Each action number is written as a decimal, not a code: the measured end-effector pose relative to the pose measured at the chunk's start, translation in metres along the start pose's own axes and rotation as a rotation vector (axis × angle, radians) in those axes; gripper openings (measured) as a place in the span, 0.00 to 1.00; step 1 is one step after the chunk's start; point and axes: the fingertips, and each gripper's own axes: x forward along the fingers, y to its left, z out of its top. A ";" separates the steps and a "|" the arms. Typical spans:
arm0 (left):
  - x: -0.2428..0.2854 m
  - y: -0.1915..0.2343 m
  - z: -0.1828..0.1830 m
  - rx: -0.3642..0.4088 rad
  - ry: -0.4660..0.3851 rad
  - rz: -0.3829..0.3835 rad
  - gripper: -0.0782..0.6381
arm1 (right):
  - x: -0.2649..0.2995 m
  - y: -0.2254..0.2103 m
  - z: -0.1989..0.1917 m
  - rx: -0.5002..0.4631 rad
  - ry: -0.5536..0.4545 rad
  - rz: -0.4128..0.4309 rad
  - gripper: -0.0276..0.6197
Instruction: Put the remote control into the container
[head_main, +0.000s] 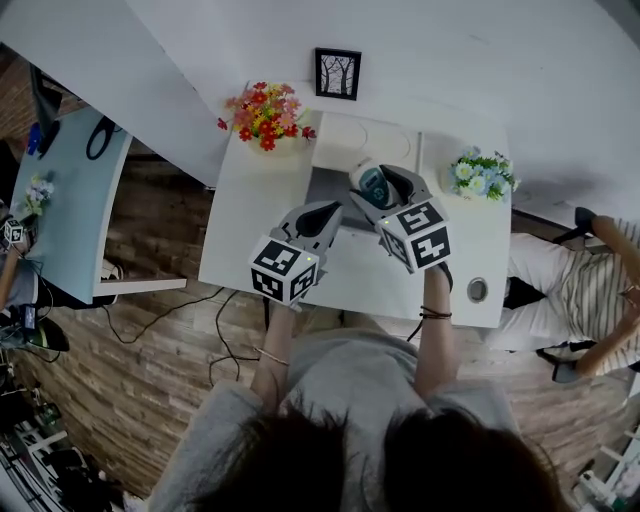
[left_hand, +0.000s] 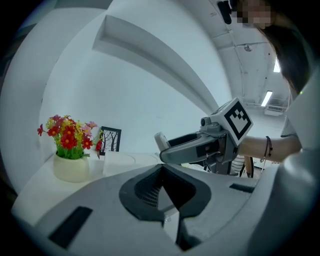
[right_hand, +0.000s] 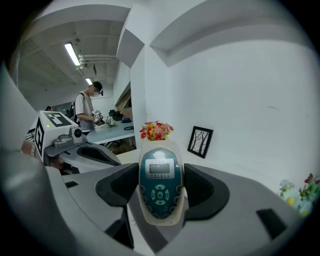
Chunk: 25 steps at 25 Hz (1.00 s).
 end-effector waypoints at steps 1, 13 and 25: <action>0.001 0.000 -0.002 0.001 0.004 -0.003 0.11 | 0.003 0.000 -0.005 0.000 0.015 0.006 0.47; 0.010 0.015 -0.022 -0.074 0.026 0.011 0.11 | 0.043 0.005 -0.047 -0.020 0.186 0.084 0.47; 0.014 0.021 -0.040 -0.127 0.071 0.006 0.11 | 0.074 0.010 -0.092 -0.013 0.396 0.120 0.47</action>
